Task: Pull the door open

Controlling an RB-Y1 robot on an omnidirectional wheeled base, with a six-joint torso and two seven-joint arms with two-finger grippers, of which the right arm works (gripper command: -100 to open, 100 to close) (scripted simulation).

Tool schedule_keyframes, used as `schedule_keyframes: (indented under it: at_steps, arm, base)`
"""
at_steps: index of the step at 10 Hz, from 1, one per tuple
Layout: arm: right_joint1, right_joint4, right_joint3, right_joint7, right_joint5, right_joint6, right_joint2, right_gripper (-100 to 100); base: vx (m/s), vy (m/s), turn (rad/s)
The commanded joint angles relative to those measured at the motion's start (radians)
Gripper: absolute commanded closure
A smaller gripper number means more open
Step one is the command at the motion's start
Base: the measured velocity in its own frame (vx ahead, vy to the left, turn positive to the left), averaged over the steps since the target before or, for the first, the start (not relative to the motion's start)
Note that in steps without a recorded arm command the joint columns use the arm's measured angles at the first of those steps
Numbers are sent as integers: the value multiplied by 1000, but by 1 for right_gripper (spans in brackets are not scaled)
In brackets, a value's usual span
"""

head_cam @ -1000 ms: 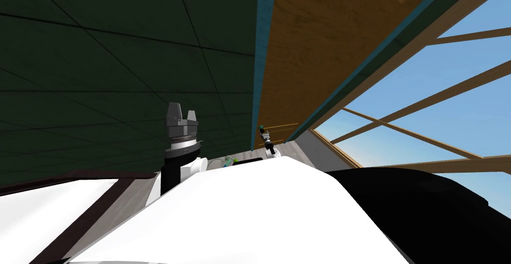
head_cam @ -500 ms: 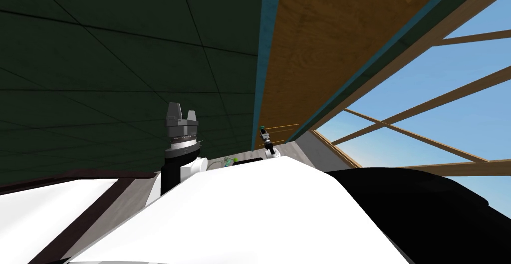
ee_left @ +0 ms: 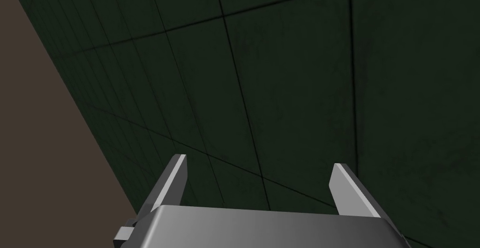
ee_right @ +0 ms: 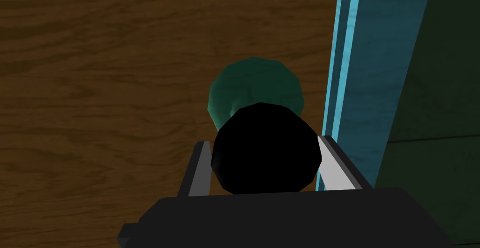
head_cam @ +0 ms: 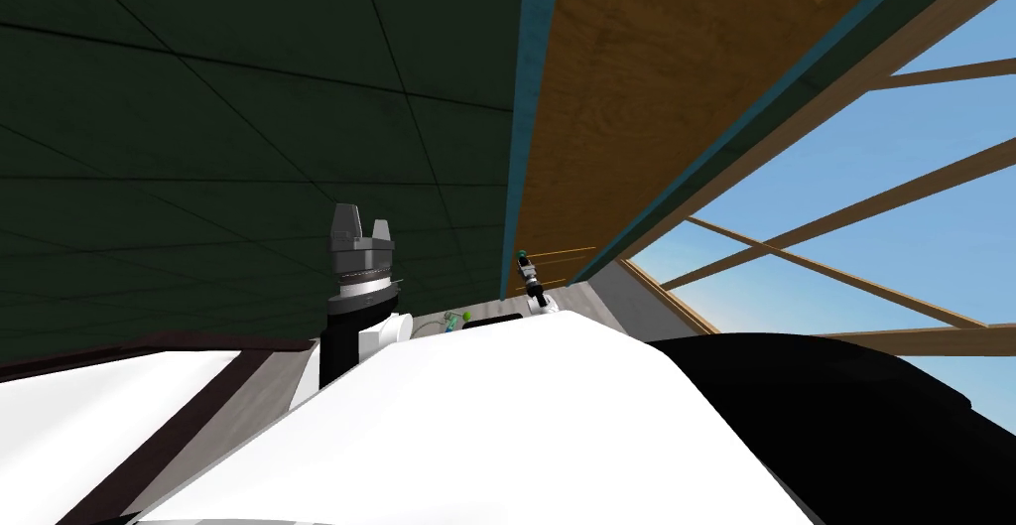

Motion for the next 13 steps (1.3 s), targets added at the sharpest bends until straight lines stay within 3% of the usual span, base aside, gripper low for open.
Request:
schedule_keyframes:
  at_steps: [1, 13]
  arm:
    - [1, 1, 0, -29, -5, -1, -3, 100]
    - [2, 9, 11, -319, -61, -6, -36, 100]
  base:
    - [-16, -10, 55]
    - [-22, -8, 64]
